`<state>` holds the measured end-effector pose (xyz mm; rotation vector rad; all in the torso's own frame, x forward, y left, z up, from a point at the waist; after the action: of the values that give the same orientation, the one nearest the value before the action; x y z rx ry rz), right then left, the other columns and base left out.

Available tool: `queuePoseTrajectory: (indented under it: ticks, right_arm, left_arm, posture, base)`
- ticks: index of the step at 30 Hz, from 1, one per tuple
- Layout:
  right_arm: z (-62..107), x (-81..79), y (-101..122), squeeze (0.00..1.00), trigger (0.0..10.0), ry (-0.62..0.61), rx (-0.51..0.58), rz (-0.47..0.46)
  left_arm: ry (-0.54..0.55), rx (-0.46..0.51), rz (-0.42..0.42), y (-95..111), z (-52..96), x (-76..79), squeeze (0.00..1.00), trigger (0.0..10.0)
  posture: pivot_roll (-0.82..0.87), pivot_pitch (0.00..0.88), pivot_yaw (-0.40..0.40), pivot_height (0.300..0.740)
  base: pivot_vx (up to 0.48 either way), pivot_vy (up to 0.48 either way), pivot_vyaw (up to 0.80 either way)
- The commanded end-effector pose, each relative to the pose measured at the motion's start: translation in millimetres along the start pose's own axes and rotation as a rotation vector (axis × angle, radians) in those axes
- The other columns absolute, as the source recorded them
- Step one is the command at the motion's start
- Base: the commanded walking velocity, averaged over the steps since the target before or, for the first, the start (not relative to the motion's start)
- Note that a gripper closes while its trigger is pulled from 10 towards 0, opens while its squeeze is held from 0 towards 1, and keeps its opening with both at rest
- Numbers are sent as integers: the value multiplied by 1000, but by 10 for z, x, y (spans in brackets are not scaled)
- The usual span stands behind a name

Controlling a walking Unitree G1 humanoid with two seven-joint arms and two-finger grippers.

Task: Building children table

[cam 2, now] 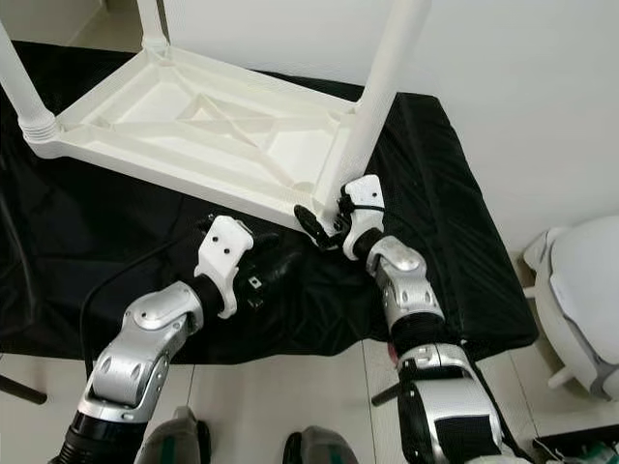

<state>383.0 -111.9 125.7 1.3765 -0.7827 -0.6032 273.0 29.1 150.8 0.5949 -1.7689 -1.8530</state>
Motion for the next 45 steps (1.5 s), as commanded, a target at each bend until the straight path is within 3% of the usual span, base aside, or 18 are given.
queuePoseTrajectory:
  ticks: [1,2,16,17,18,19,23,25,28,36,40,41,42,43,45]
  right_arm:
    - [-32,-76,-53,0,9569,63,-23,2]
    - [-44,-77,-57,0,0,73,-28,1]
    - [12,8,-99,0,0,144,-53,24]
    - [19,25,-97,0,2510,135,-51,21]
    - [21,48,-88,0,7765,119,-48,23]
    - [18,104,-54,0,10000,78,-34,15]
    - [15,163,-20,0,10000,32,-23,4]
    - [12,242,24,0,10000,-72,-15,16]
    - [12,266,42,0,10000,-120,-8,21]
    - [21,115,126,0,10000,-190,71,-4]
    - [65,72,122,0,10000,-294,88,-36]
    - [90,70,111,647,10000,-333,97,-66]
    - [90,70,111,647,10000,-333,97,-66]
    - [107,70,105,1000,10000,-358,101,-87]
    - [132,81,85,1000,10000,-396,104,-111]
  left_arm:
    - [104,12,-8,40,6,-96,0,10000]
    - [106,13,-9,44,7,-101,0,10000]
    - [121,20,-4,64,26,-113,0,10000]
    - [119,20,-4,64,25,-110,0,10000]
    - [118,20,-4,64,24,-108,0,10000]
    - [116,20,-3,66,22,-104,0,10000]
    - [115,20,-1,67,22,-99,0,10000]
    - [112,17,2,52,23,-86,0,10000]
    - [111,15,2,44,24,-84,0,10000]
    - [123,11,5,25,34,-83,0,10000]
    - [128,9,6,15,36,-85,0,10000]
    - [130,11,6,18,34,-88,0,10000]
    - [130,11,6,18,34,-88,0,10000]
    - [132,12,6,21,33,-90,0,10000]
    - [138,13,1,25,34,-103,0,10000]
  posture:
    - [29,10,-93,740]
    - [29,10,-93,740]
    - [41,15,-101,740]
    - [39,16,-102,740]
    - [38,17,-102,740]
    - [36,19,-102,740]
    - [34,19,-104,740]
    - [33,25,-111,740]
    - [33,25,-111,740]
    - [28,33,-112,740]
    - [23,35,-112,740]
    - [27,34,-115,740]
    - [27,34,-115,740]
    - [27,34,-115,740]
    - [27,34,-115,740]
  base:
    - [0,0,0]
    - [0,0,0]
    - [0,0,0]
    - [0,0,0]
    - [0,0,0]
    - [0,0,0]
    - [0,0,0]
    - [0,0,0]
    - [0,0,0]
    - [0,0,0]
    - [0,0,0]
    - [0,0,0]
    - [0,0,0]
    - [0,0,0]
    - [0,0,0]
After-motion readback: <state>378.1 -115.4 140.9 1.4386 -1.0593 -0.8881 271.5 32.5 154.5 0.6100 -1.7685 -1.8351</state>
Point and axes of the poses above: a point about 5 cm out from each wrist's last joint towards the gripper, its own z axis pointing back from the gripper into the wrist, its own y axis along the axis of the wrist's last joint, x = y × z, the point moved 4 cm from there along -z, pointing out of the wrist towards the gripper, and after that the axes turned 6 degrees about z, right-handed, at the moved point
